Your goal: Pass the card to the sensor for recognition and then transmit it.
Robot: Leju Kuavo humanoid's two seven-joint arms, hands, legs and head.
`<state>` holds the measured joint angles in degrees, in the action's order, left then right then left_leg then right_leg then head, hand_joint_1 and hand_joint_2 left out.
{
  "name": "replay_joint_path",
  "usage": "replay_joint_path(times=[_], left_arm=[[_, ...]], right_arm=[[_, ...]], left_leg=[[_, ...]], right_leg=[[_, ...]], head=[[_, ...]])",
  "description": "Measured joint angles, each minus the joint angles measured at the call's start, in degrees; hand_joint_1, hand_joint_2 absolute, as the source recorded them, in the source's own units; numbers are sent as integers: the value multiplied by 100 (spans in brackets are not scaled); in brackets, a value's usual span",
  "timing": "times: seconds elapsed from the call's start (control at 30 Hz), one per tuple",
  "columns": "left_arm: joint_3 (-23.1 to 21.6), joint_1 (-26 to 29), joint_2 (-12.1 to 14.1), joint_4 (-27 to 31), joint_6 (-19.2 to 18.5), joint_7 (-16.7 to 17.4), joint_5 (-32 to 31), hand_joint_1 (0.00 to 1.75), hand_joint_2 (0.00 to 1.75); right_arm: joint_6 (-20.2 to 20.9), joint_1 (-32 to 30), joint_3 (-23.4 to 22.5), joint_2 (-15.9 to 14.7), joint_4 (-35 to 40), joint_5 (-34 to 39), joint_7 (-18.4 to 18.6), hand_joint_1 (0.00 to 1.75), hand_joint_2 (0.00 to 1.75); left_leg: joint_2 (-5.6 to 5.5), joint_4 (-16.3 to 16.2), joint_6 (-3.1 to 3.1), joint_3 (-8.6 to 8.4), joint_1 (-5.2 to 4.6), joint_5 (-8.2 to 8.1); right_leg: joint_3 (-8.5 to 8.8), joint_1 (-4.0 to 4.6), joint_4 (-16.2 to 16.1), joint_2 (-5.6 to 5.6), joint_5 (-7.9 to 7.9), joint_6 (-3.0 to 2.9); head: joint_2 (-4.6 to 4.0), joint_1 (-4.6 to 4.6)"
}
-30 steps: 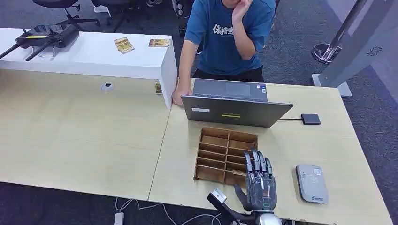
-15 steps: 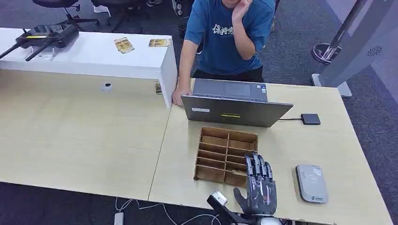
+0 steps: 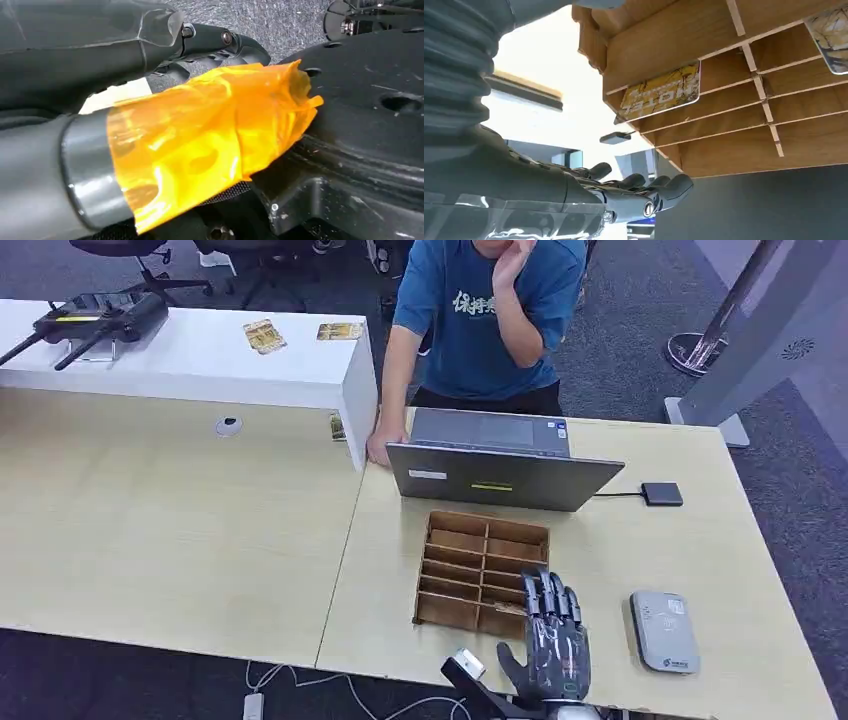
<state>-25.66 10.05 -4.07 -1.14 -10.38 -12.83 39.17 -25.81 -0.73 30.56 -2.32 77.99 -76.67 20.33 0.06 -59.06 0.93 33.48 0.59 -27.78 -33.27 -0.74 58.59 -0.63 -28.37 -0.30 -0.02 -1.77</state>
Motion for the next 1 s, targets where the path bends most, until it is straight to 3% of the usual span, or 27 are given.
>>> replay_joint_path(times=[1.0], left_arm=[[-4, 0, 0, 0, -4, 2, 52, 0, 0]], right_arm=[[33, 148, 79, 2, -258, 282, -133, 0, 175]], left_leg=[[0, 0, 0, 0, 0, 0]], right_leg=[[0, 0, 0, 0, 0, 0]], head=[[0, 0]])
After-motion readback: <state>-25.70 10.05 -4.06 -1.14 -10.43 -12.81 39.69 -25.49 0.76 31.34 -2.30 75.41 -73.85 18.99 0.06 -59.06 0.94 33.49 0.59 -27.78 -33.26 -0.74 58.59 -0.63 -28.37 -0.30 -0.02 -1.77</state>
